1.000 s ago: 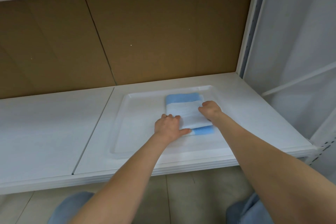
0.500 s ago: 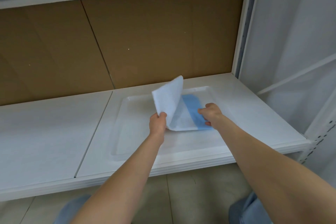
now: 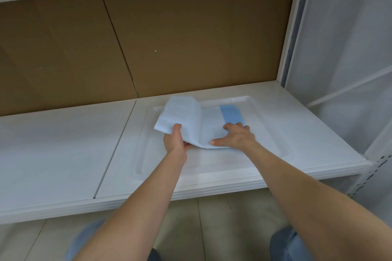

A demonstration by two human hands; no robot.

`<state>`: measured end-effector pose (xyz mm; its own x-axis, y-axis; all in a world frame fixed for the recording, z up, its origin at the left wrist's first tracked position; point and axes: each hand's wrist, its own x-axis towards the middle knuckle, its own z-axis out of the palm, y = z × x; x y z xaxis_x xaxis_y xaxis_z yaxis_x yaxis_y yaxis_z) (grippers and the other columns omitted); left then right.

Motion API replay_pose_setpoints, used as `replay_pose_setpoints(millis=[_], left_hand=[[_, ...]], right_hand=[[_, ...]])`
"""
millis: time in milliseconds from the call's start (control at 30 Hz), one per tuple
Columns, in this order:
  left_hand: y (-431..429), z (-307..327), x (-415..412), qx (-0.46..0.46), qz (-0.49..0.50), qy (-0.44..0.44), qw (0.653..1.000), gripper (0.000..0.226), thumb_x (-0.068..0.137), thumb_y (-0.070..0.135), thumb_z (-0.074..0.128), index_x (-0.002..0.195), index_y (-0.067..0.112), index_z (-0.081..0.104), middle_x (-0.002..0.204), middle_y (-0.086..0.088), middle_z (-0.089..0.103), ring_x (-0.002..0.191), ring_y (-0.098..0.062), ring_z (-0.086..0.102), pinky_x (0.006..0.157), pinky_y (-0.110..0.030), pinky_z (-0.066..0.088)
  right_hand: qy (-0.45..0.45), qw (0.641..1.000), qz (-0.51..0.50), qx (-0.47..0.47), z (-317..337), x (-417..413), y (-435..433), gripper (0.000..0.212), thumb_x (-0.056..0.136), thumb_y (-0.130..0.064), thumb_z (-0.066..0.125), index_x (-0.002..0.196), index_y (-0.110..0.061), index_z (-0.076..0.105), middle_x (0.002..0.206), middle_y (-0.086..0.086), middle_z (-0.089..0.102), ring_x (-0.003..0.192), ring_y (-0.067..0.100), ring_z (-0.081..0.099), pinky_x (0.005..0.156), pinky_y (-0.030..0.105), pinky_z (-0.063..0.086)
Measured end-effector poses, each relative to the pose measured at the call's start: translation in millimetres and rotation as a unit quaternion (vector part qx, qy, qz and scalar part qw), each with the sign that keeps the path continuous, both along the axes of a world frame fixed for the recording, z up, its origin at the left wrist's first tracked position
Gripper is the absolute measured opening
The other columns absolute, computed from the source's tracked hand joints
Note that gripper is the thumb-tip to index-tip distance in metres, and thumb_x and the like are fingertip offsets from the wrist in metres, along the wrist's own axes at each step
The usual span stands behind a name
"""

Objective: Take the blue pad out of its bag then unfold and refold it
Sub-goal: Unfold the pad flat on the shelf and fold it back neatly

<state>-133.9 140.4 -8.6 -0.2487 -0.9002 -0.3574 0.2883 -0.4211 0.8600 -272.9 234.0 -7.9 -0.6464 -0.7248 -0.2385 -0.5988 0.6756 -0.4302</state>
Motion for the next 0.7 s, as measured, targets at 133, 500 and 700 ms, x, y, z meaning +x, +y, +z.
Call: replay_pose_setpoints(millis=[133,500,700], left_hand=[[-10.1,-5.9,6.4,0.007,0.038,-0.038,0.999,0.024,0.092,0.031,0.052,0.108,0.014,0.059,0.103,-0.008,0.066,0.094,-0.029,0.065,0.077,-0.039,0.056],[-31.3,-9.2,27.8,-0.1,0.049,-0.241,0.964,0.049,0.087,0.008,0.058,0.134,0.011,0.046,0.109,-0.005,0.054,0.08,-0.024,0.054,0.086,-0.044,0.056],[-36.0,-7.3,37.3,-0.147,-0.1,-0.44,0.88,0.042,0.08,0.02,0.065,0.117,0.003,0.051,0.107,-0.01,0.058,0.071,-0.022,0.054,0.078,-0.041,0.058]], right_hand=[[0.015,0.996,0.081,0.016,2.1,5.8,-1.7,0.086,0.071,-0.063,0.069,0.144,-0.033,0.033,0.144,0.002,0.032,0.137,0.026,0.025,0.108,0.039,0.032],[0.152,0.984,0.087,-0.017,3.4,8.3,7.4,0.041,0.091,-0.006,0.044,0.104,-0.035,0.07,0.114,-0.004,0.061,0.109,0.02,0.054,0.091,0.033,0.046],[0.14,0.989,0.056,0.002,6.0,3.4,9.0,0.044,0.093,-0.002,0.041,0.11,-0.033,0.068,0.118,-0.001,0.06,0.112,0.022,0.052,0.095,0.033,0.045]])
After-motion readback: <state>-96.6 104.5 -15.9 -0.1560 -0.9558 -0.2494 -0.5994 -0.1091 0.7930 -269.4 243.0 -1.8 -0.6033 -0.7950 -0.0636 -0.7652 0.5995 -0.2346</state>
